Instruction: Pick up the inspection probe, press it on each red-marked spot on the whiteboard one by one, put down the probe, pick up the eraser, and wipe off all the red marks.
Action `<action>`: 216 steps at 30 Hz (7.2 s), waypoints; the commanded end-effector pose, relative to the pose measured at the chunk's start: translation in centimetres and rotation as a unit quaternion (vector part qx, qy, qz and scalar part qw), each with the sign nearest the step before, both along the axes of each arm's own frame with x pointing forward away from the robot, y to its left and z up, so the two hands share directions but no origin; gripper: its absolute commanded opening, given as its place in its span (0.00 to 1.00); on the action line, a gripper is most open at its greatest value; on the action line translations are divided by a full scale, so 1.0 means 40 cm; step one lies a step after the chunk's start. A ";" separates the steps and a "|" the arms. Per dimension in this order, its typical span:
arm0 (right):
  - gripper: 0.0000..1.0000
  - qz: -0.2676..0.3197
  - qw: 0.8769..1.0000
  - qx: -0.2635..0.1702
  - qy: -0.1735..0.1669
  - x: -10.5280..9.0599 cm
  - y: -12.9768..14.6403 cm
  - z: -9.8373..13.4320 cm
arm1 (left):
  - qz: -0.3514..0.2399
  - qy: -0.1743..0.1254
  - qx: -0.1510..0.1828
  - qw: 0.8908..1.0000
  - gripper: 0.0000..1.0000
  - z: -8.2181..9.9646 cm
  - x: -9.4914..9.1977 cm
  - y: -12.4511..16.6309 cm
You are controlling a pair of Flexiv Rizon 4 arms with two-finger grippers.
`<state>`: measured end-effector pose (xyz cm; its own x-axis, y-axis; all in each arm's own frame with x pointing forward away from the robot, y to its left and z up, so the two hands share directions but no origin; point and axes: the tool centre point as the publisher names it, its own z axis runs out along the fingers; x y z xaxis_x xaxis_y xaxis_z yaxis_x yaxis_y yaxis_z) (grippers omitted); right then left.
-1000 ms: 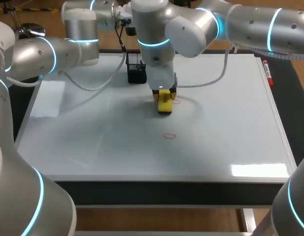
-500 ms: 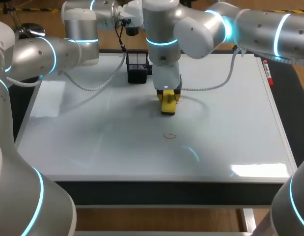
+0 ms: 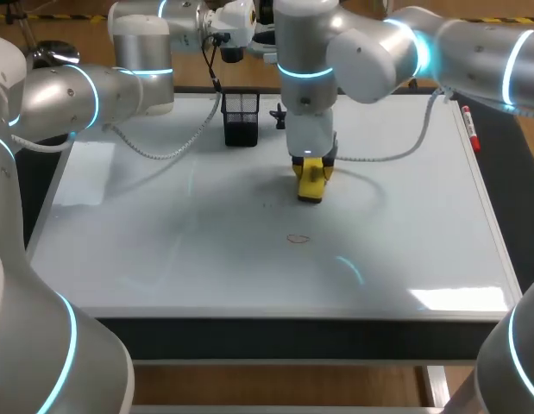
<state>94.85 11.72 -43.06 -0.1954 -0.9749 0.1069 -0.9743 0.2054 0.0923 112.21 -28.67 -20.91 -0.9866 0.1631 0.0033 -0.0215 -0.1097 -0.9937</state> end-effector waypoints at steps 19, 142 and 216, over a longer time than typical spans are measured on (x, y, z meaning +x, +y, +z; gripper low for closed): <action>0.00 -0.070 0.997 0.022 -0.020 -0.054 -0.142 0.049 | -0.002 0.000 0.001 1.000 0.00 0.004 0.003 0.000; 0.00 -0.299 0.953 -0.001 -0.057 -0.337 -0.594 0.134 | -0.022 -0.002 -0.017 1.000 0.00 -0.069 -0.710 0.089; 0.00 -0.299 0.953 -0.001 -0.057 -0.337 -0.594 0.134 | -0.112 0.039 -0.008 0.993 0.00 -0.179 -0.787 0.020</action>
<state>81.33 -11.99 -37.75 -0.7266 -0.6851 0.0512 -0.6863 0.7273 -0.0062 80.63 -27.93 -27.91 -0.9239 0.3756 0.0732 -0.1231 -0.1108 -0.9862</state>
